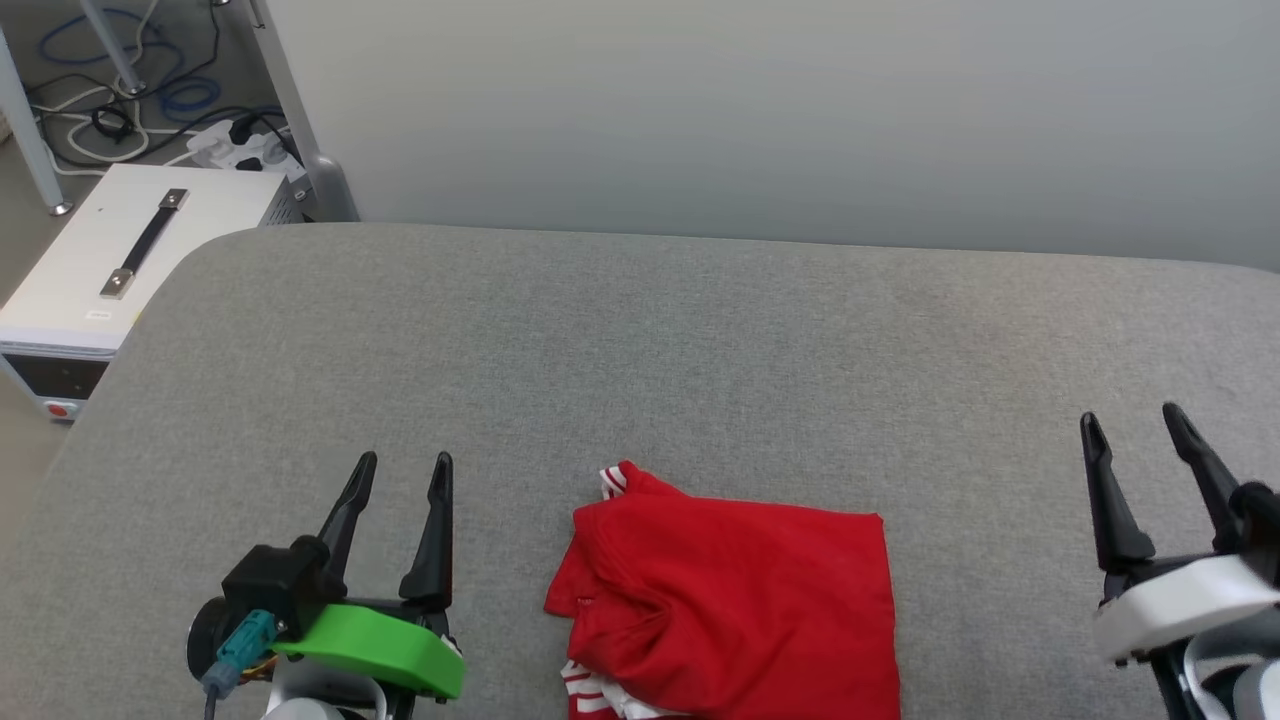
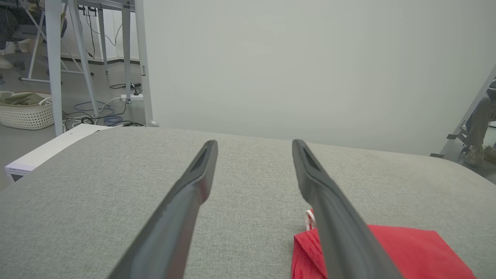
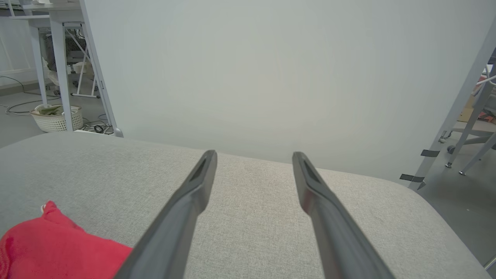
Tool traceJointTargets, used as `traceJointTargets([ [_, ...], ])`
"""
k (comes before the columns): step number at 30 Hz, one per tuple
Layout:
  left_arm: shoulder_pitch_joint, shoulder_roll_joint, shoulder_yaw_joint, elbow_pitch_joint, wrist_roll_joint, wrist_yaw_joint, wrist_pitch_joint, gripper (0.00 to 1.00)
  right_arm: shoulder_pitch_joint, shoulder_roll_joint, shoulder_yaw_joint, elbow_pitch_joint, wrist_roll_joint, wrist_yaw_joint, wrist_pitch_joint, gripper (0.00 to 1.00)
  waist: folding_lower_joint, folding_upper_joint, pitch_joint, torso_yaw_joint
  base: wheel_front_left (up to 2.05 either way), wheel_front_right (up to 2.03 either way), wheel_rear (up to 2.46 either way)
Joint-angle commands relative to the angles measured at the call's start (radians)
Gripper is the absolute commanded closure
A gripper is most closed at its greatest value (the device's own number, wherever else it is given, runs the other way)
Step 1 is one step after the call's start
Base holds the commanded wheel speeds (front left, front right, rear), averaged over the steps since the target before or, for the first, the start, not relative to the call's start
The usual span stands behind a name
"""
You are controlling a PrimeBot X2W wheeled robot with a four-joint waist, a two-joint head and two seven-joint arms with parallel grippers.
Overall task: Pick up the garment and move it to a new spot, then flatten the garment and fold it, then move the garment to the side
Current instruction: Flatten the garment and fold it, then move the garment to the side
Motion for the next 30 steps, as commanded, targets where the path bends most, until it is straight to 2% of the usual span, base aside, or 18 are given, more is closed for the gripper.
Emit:
traceJointTargets([
  [1, 0.02, -0.002, 0.002, 0.0, -0.001, -0.003, -0.006, 0.0, 0.024, 0.022, -0.009, -0.015, -0.012, -0.001, -0.012, 0.0, 0.0, -0.0001, -0.005, -0.009, 0.0, 0.0, 0.0],
  [6, 0.046, -0.006, 0.0, 0.002, -0.002, -0.003, -0.006, 0.0, 0.112, 0.107, -0.043, -0.048, -0.045, -0.001, -0.054, 0.0, 0.0, -0.0001, -0.009, -0.018, 0.0, 0.0, 0.0],
  [12, 0.065, -0.005, -0.012, 0.005, 0.017, -0.003, -0.006, 0.0, 0.154, 0.163, -0.055, -0.042, -0.056, -0.001, -0.082, 0.0, 0.0, -0.0001, -0.013, -0.019, 0.0, 0.0, 0.0],
  [26, 0.053, -0.002, -0.028, 0.005, 0.021, -0.003, -0.006, 0.0, 0.156, 0.183, -0.059, -0.024, -0.045, -0.001, -0.088, 0.0, 0.0, -0.0001, -0.012, -0.011, 0.0, 0.0, 0.0],
  [30, 0.05, 0.006, -0.03, 0.01, 0.024, -0.003, -0.006, 0.0, 0.155, 0.173, -0.034, -0.008, -0.028, -0.001, -0.014, 0.0, 0.0, -0.0001, 0.002, -0.009, 0.0, 0.0, 0.0],
])
